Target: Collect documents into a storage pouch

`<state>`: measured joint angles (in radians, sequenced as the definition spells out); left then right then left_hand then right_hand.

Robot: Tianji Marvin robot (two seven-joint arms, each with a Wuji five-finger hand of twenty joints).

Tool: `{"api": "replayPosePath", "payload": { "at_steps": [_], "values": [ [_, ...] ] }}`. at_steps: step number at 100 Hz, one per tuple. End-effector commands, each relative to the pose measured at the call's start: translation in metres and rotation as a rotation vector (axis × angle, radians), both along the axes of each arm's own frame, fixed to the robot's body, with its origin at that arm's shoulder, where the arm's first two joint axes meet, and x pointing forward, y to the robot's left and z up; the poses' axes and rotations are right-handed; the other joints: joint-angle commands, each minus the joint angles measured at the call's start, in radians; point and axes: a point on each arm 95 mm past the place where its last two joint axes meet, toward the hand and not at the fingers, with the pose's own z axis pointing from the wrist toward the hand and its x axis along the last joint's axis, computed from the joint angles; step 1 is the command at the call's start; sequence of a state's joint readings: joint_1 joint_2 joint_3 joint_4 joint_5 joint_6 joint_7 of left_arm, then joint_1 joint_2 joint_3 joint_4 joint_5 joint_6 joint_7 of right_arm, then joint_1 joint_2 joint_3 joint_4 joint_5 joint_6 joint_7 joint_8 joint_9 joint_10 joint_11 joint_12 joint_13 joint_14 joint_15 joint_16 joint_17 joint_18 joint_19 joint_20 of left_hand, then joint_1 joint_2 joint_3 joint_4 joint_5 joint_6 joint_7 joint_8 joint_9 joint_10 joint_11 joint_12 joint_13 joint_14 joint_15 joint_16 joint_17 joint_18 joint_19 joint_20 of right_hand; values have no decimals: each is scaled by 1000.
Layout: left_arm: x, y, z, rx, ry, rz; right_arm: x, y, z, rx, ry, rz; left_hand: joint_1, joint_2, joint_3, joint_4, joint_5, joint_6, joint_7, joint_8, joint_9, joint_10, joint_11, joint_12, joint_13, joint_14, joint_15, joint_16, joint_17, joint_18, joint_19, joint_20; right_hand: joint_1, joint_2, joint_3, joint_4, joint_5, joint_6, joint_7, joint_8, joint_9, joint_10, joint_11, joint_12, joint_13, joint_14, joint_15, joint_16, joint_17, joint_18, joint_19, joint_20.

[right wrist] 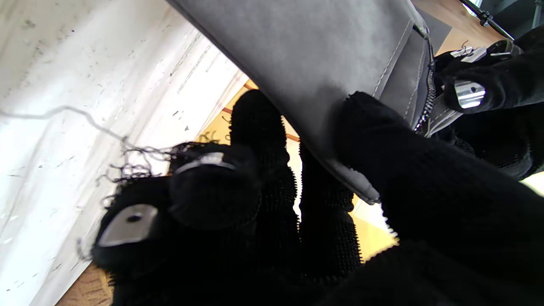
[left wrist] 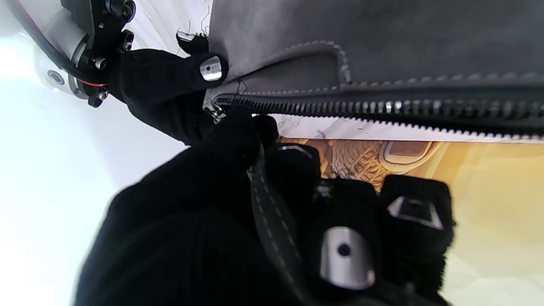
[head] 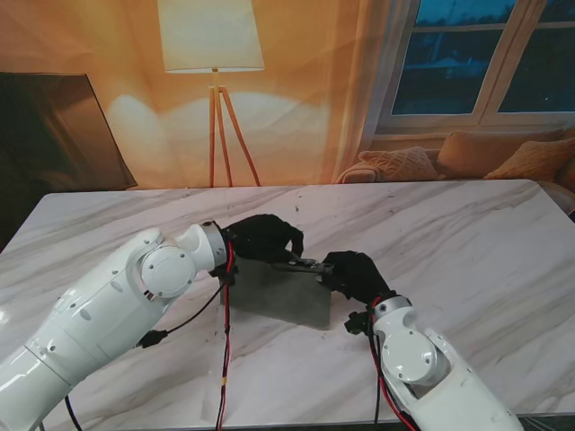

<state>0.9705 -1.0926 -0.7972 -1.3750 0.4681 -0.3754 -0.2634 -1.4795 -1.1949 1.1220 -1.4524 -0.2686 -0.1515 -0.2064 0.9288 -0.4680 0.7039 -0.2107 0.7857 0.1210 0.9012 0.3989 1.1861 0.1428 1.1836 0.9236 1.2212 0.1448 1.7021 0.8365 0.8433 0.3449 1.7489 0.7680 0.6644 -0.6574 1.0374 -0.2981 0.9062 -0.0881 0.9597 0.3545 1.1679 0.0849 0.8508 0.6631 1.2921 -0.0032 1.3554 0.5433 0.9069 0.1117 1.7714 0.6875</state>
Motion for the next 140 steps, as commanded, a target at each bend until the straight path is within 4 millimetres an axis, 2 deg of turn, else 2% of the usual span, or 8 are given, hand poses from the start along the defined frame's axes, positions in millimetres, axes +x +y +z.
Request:
{"api": "replayPosePath", "payload": {
  "at_steps": [1,29,52,69,98,107,117,140],
  "values": [
    [-1,4,1,18,1,1,-1,-2,-3,-5,5,2,7,-18,58,34,46,-31,15,3,84,58,67,-10,50,-98,146,-7,32,-16,120,-17,74,-5,107,32,64,-28,73,46,71,93,18,13,28,-51,-2,2,31,-2,22,-17],
    [-3,13,5,42,-9,20,0,-5,-2,-2,-5,1,34,19,18,28,26,-43,12,33,64,52,79,-5,50,-95,149,-13,24,-7,123,-34,80,-20,122,30,72,-9,73,73,77,100,17,31,28,-55,4,12,53,11,4,-28],
    [-3,19,5,57,-33,27,0,-6,-2,-3,-11,2,20,-3,46,34,42,-48,3,15,71,61,80,-10,50,-94,152,-17,31,-14,131,-38,79,-22,128,29,75,-8,71,82,79,99,13,40,28,-60,6,15,60,15,-5,-31],
    [-4,25,4,67,-6,45,0,-7,-2,-5,-6,-5,65,51,-36,34,11,-46,4,50,46,49,104,2,49,-85,157,-19,12,8,120,-30,80,-22,128,28,73,-6,70,86,79,100,12,44,28,-59,7,17,63,17,-8,-32],
    [-8,40,5,101,-23,67,0,-8,-2,-3,-4,-8,68,43,-29,38,17,-59,9,58,59,56,117,5,49,-102,164,-12,34,4,135,-20,81,-23,128,28,75,-6,69,91,79,102,10,52,29,-62,7,18,67,20,-12,-32],
    [-9,41,5,90,-10,77,0,-7,-2,-2,-2,-8,67,45,-34,37,10,-37,3,55,61,53,120,6,49,-105,166,-9,39,4,138,-19,78,-20,127,28,75,-7,68,92,78,99,9,53,29,-64,7,18,67,20,-13,-31],
    [-9,39,4,39,24,83,0,-6,-2,-4,2,-3,-35,-2,35,27,26,23,-14,-6,83,51,110,-10,49,-95,165,2,54,-3,152,-34,75,-14,123,27,71,-7,65,93,76,96,9,56,29,-68,6,18,67,19,-13,-31],
    [-9,37,3,15,84,77,-1,-4,-3,-7,8,1,-348,-47,180,-42,58,16,82,34,80,-1,109,-24,50,-136,162,-8,75,-37,178,-77,72,1,109,27,61,-3,59,94,67,88,14,60,29,-72,4,18,60,7,-15,-28]
  ]
}}
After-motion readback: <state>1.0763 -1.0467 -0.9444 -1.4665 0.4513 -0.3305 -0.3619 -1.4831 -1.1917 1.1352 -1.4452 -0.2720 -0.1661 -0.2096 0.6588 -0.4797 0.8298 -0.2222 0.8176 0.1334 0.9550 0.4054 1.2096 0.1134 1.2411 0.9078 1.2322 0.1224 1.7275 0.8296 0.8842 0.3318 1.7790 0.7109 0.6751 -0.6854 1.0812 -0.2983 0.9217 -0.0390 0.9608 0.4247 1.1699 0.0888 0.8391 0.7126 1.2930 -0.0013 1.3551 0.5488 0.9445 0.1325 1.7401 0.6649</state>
